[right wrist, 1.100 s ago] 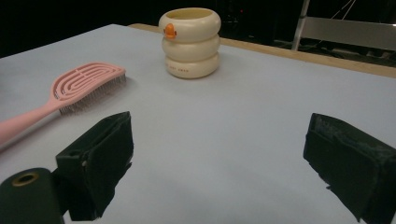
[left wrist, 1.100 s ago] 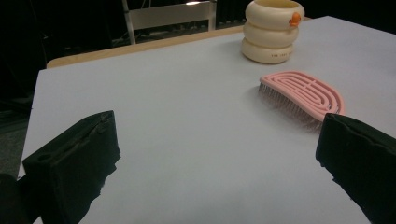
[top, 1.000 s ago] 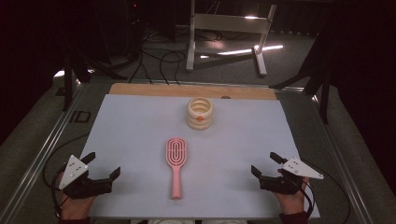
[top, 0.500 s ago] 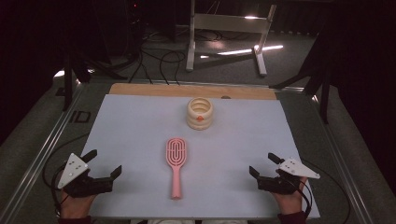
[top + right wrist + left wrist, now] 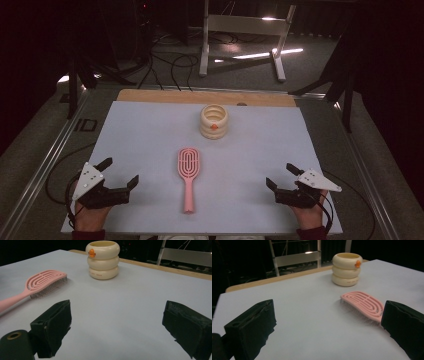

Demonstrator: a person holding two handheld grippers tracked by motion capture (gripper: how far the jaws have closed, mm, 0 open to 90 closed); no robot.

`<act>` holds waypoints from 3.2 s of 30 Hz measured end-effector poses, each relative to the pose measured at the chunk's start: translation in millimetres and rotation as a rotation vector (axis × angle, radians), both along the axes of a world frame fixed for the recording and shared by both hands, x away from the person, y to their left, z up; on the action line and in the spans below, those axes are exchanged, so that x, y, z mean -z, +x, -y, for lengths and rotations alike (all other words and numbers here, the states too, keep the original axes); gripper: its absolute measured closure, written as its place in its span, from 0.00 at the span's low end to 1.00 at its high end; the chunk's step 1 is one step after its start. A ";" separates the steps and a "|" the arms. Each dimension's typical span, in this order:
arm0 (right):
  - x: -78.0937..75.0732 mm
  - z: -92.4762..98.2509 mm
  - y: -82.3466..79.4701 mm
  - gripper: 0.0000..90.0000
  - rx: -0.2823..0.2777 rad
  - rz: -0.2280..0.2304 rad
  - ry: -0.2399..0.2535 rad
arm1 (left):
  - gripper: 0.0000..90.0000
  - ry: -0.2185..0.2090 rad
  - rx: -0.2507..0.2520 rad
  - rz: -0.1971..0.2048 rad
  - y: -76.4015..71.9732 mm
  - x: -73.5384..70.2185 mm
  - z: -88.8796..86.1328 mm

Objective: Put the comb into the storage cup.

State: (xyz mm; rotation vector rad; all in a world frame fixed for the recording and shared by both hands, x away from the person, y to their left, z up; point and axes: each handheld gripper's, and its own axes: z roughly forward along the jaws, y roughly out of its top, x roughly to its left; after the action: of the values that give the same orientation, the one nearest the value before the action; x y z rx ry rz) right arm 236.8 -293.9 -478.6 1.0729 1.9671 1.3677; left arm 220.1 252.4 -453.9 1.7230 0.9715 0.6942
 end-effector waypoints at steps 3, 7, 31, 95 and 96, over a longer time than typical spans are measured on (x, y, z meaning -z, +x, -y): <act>0.1 0.0 0.2 0.09 0.000 -0.001 0.000 | 0.01 0.010 0.006 0.000 0.5 -2.2 4.9; 0.1 0.0 0.2 0.09 0.002 -0.004 0.001 | 0.01 -0.001 0.014 -0.013 1.3 -5.0 9.7; 2.9 2.4 0.8 0.09 0.012 -0.016 0.007 | 0.01 0.060 0.129 -0.080 10.4 -13.4 57.4; 8.9 0.0 4.8 0.10 0.006 -0.038 -0.012 | 1.00 0.159 0.328 -0.373 36.4 32.6 159.4; 8.9 0.0 4.8 0.10 0.006 -0.038 -0.012 | 1.00 0.160 0.332 -0.379 36.5 33.5 160.8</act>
State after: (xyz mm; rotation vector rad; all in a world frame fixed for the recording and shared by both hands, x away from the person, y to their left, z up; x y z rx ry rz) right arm 241.5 -293.9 -487.5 1.1065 1.9945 1.3403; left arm 256.6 91.7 -487.4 2.1438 0.8646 0.2366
